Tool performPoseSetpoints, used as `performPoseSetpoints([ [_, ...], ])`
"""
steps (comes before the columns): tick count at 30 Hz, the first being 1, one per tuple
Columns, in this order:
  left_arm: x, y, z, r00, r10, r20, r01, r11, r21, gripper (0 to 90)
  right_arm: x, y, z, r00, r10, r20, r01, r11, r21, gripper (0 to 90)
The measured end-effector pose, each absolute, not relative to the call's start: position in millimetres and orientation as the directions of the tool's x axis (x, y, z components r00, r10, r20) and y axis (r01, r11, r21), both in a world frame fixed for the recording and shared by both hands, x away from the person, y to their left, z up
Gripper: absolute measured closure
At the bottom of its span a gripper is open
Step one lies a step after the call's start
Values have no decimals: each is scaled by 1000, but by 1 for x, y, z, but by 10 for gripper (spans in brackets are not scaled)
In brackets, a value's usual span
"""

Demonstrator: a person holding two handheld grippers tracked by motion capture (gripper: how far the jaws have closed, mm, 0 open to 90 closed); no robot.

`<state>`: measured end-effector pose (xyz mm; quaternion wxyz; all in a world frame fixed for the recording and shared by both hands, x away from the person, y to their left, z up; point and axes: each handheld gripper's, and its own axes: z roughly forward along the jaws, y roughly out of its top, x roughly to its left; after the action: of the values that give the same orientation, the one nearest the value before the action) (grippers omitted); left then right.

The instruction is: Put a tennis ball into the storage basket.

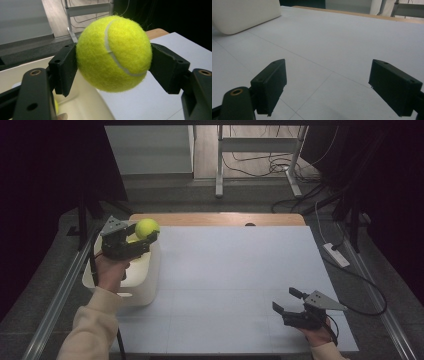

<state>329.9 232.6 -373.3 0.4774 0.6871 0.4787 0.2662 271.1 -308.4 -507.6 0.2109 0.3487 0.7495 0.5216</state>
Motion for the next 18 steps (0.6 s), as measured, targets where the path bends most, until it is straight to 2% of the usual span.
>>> performPoseSetpoints([
  [18, 338, 251, -379, 342, 936, -81, 448, -87, 890, 271, 271, -309, -508, -667, 744, 48, 304, 213, 928, 145],
])
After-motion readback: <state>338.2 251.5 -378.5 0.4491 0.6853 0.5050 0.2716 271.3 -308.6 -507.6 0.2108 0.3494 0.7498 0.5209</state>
